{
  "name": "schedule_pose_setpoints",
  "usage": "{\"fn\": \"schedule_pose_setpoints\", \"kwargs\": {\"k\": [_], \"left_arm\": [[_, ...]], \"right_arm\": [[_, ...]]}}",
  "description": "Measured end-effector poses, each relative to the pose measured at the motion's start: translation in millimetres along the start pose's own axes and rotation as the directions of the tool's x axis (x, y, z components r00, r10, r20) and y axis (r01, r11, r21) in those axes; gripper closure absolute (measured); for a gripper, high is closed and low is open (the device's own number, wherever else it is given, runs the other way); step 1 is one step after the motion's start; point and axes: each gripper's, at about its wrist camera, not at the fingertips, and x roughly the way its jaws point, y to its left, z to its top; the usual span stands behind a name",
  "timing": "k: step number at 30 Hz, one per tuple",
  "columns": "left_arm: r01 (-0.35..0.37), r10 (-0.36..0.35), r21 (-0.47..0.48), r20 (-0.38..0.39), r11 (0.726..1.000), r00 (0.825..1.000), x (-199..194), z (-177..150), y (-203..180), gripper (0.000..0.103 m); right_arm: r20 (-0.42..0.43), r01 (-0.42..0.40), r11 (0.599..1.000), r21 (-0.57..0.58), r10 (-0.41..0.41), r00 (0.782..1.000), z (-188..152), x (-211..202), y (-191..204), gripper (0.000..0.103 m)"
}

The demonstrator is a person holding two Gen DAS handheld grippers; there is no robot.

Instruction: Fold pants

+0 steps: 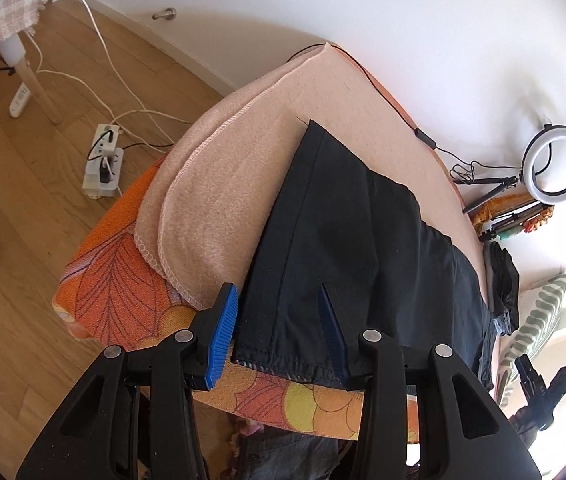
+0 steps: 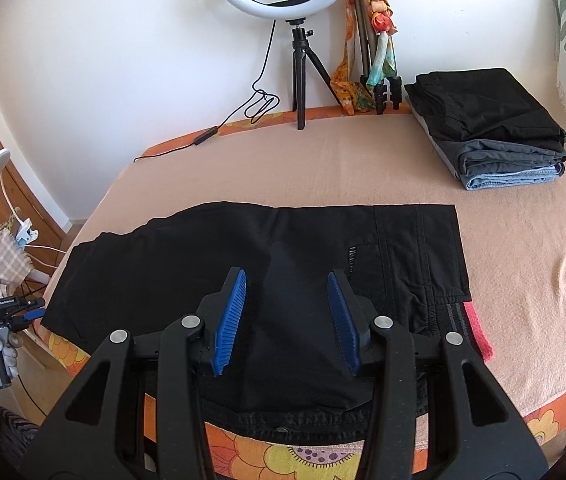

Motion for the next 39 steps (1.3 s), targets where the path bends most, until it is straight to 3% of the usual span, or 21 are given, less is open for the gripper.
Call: {"fn": "schedule_pose_setpoints", "kwargs": {"k": [7, 10, 12, 15, 18, 21, 25, 28, 33, 38, 39], "left_arm": [[0.084, -0.084, -0.060, 0.002, 0.995, 0.996, -3, -7, 3, 0.062], [-0.004, 0.005, -0.033, 0.029, 0.999, 1.000, -7, -7, 2, 0.058], [-0.018, 0.019, -0.032, 0.027, 0.999, 0.999, -7, -7, 4, 0.057], [0.055, -0.055, -0.063, 0.006, 0.997, 0.998, -5, -14, 7, 0.056], [0.065, -0.065, -0.057, 0.014, 0.996, 0.998, -4, -15, 4, 0.056], [0.149, -0.149, -0.098, 0.006, 0.984, 0.989, -1, -14, 4, 0.056], [0.126, -0.126, -0.039, 0.003, 0.991, 0.992, 6, -8, -12, 0.056], [0.152, -0.154, -0.050, -0.035, 0.987, 0.987, 17, -10, -17, 0.053], [0.156, -0.157, -0.064, -0.012, 0.986, 0.988, 8, -18, -17, 0.052], [0.246, -0.257, -0.136, -0.065, 0.960, 0.964, 17, -34, -19, 0.052], [0.229, -0.237, -0.117, -0.061, 0.966, 0.970, 18, -37, -24, 0.052]], "right_arm": [[-0.018, -0.016, 0.999, -0.032, 0.016, 1.000, -2, 7, 12, 0.058], [-0.024, -0.023, 0.999, -0.045, 0.022, 0.999, -5, 9, 17, 0.058], [-0.026, -0.029, 0.999, -0.042, 0.028, 0.999, -5, 10, 18, 0.058], [-0.021, -0.033, 0.999, -0.037, 0.032, 0.999, -3, 10, 18, 0.058], [-0.026, -0.035, 0.999, -0.035, 0.034, 0.999, -2, 12, 20, 0.058], [-0.039, -0.043, 0.998, -0.036, 0.041, 0.998, -3, 16, 23, 0.058], [-0.042, -0.044, 0.998, -0.047, 0.042, 0.998, -4, 19, 28, 0.058], [-0.041, -0.049, 0.998, -0.045, 0.047, 0.998, -4, 20, 29, 0.058], [-0.038, -0.049, 0.997, -0.061, 0.046, 0.998, -6, 18, 31, 0.058], [-0.052, -0.053, 0.997, -0.049, 0.050, 0.997, -8, 21, 30, 0.058], [-0.050, -0.050, 0.997, -0.051, 0.048, 0.998, -8, 21, 30, 0.058]]}}
